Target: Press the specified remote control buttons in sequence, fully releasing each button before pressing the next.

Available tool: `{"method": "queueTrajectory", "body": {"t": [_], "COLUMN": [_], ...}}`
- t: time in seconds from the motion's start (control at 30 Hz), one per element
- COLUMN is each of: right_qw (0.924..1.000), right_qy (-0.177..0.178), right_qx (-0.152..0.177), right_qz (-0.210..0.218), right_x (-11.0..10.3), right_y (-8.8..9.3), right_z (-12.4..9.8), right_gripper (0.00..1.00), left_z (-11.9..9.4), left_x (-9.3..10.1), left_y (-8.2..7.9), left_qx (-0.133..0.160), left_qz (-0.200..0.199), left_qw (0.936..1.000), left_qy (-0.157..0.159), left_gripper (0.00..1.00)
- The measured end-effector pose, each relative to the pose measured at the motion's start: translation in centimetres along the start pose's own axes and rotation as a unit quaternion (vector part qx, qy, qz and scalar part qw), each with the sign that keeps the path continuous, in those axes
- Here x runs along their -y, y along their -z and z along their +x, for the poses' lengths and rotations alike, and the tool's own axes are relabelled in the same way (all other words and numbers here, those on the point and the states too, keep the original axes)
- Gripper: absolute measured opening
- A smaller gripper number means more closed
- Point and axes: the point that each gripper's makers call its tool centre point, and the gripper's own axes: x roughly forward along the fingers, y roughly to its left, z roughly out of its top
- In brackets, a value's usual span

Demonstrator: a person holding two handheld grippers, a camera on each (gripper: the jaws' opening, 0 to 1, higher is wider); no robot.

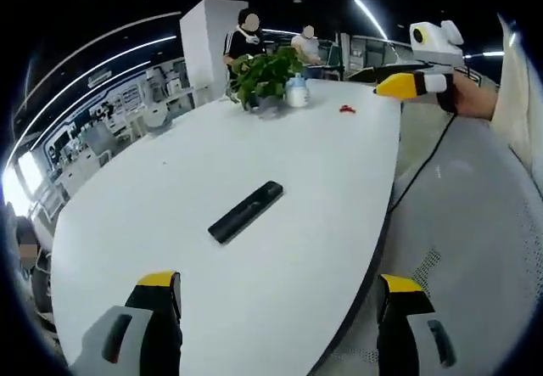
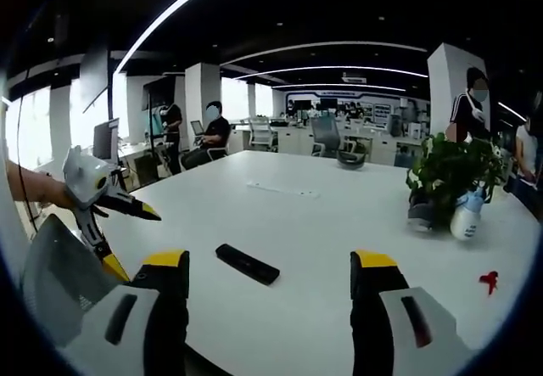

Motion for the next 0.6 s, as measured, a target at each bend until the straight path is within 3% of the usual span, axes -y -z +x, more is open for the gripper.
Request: {"method": "queueTrajectory", "body": {"t": [0.6], "right_qw": [1.0], "right_qy": [0.003], "right_qx": [0.001], "right_qz": [0.003], "right_x": [0.2], "right_y": [-0.1], "right_z": [0.0], "right_gripper": [0.8], "left_z": [2.0], "left_x": [-1.4], "left_y": [-0.1], "left_qx": [-0.042], "left_qz": [0.059], "left_qw": [0.997], "left_qy": [0.028], "left_gripper": [1.0]}}
